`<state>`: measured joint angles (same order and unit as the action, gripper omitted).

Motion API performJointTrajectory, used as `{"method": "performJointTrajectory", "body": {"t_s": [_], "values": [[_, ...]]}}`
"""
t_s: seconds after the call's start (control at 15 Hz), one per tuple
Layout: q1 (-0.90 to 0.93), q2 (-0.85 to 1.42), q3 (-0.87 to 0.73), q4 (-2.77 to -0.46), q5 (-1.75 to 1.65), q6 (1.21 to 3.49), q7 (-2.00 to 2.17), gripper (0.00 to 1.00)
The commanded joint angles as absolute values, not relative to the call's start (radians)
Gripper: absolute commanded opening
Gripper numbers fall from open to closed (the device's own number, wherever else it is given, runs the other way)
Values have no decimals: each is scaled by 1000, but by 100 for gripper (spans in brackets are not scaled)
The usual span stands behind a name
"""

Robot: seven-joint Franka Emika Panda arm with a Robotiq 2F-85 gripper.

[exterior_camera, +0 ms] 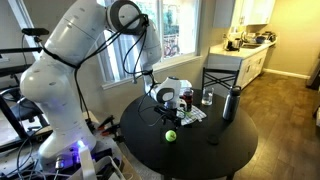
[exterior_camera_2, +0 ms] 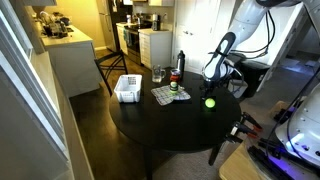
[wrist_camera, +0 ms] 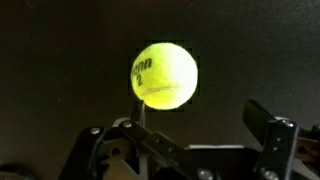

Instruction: Pick up the green tennis ball and put it into the cylindrical tennis ball container

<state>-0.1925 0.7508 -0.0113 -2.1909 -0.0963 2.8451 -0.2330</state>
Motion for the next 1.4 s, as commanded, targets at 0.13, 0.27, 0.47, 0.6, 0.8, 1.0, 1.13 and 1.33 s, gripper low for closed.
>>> {"method": "performJointTrajectory", "body": {"t_s": [0.13,0.27,0.47,0.6,0.8,1.0,1.13,1.33], "values": [[-216,679,-5,-2237,-104,2763,-279,100],[-224,693,-6,-2228,-98,2715,-284,100],[-219,714,-27,-2226,-104,2662,-277,100],[-205,719,-51,-2227,-119,2637,-270,100],[-186,721,-88,-2227,-151,2616,-256,100],[-173,733,-115,-2218,-191,2643,-250,100],[-182,767,-108,-2195,-202,2684,-261,100],[-206,836,-73,-2146,-191,2749,-279,100]]}}
